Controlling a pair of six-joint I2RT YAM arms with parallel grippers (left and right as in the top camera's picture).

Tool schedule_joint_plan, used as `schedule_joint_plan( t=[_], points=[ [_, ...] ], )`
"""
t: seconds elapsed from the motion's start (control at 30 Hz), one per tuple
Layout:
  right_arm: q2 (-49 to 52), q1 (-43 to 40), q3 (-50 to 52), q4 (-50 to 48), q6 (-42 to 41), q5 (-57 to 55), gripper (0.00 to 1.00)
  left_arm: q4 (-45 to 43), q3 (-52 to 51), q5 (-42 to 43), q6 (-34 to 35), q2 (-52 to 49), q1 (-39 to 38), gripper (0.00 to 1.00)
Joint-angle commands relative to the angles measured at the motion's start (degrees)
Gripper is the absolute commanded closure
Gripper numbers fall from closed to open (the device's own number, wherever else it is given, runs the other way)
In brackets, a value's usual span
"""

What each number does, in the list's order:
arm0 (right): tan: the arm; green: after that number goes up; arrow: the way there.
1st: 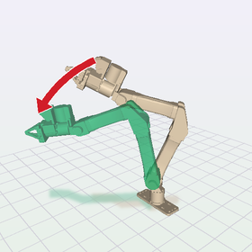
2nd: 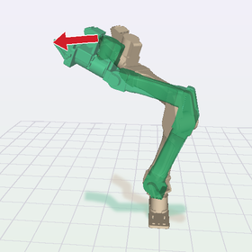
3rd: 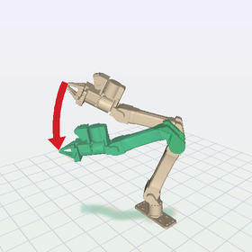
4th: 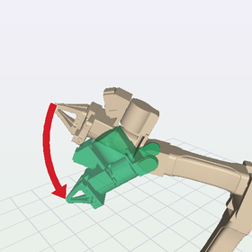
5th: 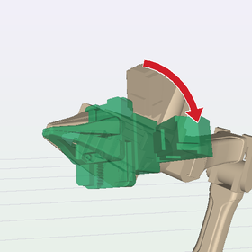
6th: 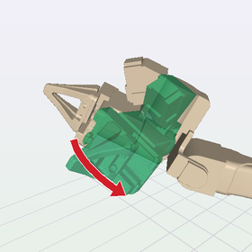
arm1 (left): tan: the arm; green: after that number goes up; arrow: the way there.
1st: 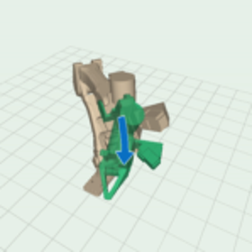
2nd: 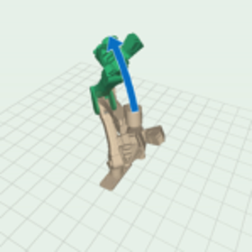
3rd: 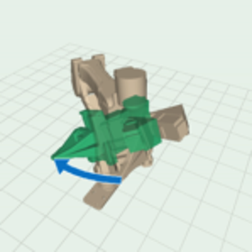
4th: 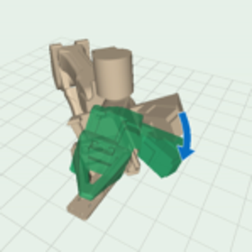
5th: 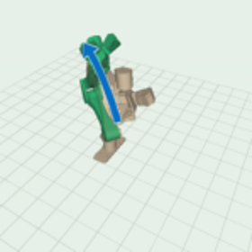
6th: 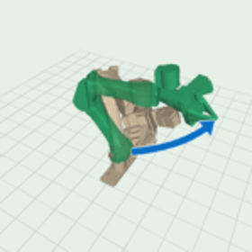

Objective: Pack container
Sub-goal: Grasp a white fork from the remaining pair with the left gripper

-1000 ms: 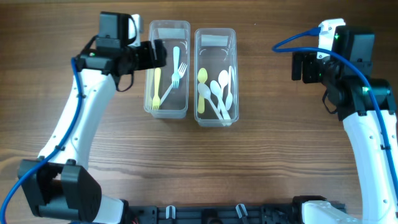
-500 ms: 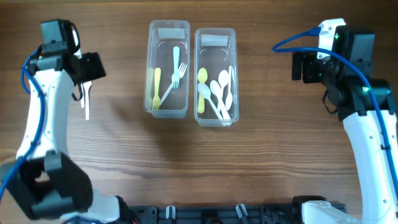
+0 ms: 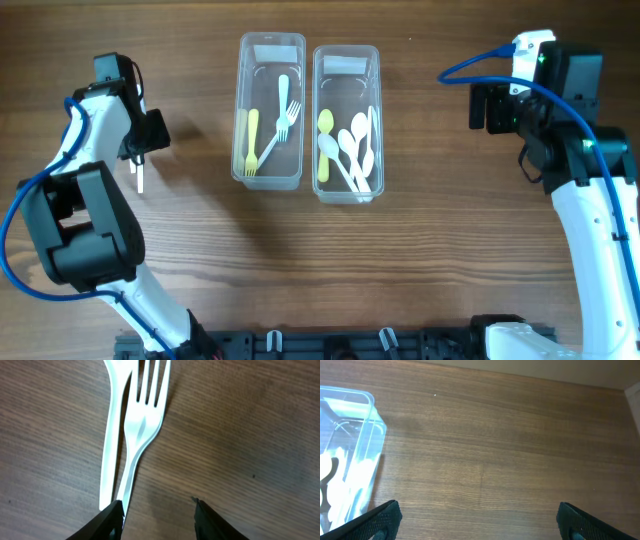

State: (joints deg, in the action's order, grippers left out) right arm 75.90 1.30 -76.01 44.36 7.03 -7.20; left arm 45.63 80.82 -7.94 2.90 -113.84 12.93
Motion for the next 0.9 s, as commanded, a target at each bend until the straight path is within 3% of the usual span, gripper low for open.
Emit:
schedule_joint_plan(
  t=[0.0,0.17,0.27,0.87],
  points=[
    [0.5,-0.1,-0.4,-0.2,0.5,-1.2,0.00,-1.7,-0.3,-0.7,-1.5,-0.7,1.2,0.49],
    [0.5,-0.1,-0.4,-0.2,0.5,-1.2,0.00,-3.7,-0.3,1.7,-4.5,-0.7,2.5,0.46],
    [0.5,-0.1,-0.4,-0.2,0.5,-1.2,0.00,-5.0,-0.3,6.0,-10.1,-0.9,2.7,0.46],
    [0.5,-0.1,-0.4,-0.2,0.5,-1.2,0.00,-8.4,-0.3,7.1,-13.0,-4.5,2.7,0.39]
  ],
)
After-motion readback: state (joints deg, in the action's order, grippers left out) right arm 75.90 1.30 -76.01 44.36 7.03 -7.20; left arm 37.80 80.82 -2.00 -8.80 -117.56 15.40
